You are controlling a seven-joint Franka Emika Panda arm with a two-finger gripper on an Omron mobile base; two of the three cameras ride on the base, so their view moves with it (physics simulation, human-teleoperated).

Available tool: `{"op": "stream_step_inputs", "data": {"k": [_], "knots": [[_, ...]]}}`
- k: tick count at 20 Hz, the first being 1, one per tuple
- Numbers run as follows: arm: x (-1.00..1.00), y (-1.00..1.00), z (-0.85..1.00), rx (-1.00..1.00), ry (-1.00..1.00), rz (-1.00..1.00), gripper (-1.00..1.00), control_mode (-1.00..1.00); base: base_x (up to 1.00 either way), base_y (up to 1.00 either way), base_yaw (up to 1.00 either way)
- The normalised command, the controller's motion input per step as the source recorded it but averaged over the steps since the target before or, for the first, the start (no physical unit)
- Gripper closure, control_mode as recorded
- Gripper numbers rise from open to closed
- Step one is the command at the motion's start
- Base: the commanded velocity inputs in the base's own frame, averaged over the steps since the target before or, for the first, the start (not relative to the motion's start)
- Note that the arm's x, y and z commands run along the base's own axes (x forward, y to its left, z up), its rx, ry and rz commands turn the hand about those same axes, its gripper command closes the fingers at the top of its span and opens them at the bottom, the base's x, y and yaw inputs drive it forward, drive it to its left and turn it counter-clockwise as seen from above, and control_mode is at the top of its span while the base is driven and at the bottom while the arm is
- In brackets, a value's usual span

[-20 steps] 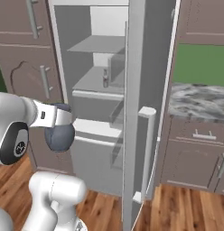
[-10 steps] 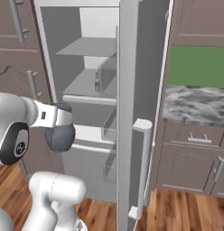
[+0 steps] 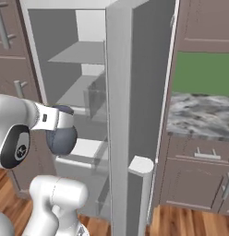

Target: Move the bottled drink and potato from the top shelf to the second highest shelf to make space. Then, place the pitcher from the counter on the cleared top shelf.

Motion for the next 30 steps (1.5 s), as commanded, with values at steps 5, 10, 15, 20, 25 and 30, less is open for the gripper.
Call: {"op": "stream_step_inputs", "data": {"k": [5, 10, 15, 20, 25, 30], "knots": [[0.0, 0.0, 0.0, 0.0, 0.0, 0.0, 1.0, 1.0, 0.41, 0.1, -0.01], [0.0, 0.0, 0.0, 0.0, 0.0, 0.0, 1.0, 1.0, 0.47, 0.24, -0.04], [0.0, 0.0, 0.0, 0.0, 0.0, 0.0, 1.0, 1.0, 0.52, 0.26, -0.05], [0.0, 0.0, 0.0, 0.0, 0.0, 0.0, 1.0, 1.0, 0.43, 0.27, -0.04], [0.0, 0.0, 0.0, 0.0, 0.0, 0.0, 1.0, 1.0, 0.09, 0.33, -0.01], [0.0, 0.17, 0.01, -0.06, -0.19, 0.0, 1.0, -1.0, 0.0, 0.15, 0.0]]}}
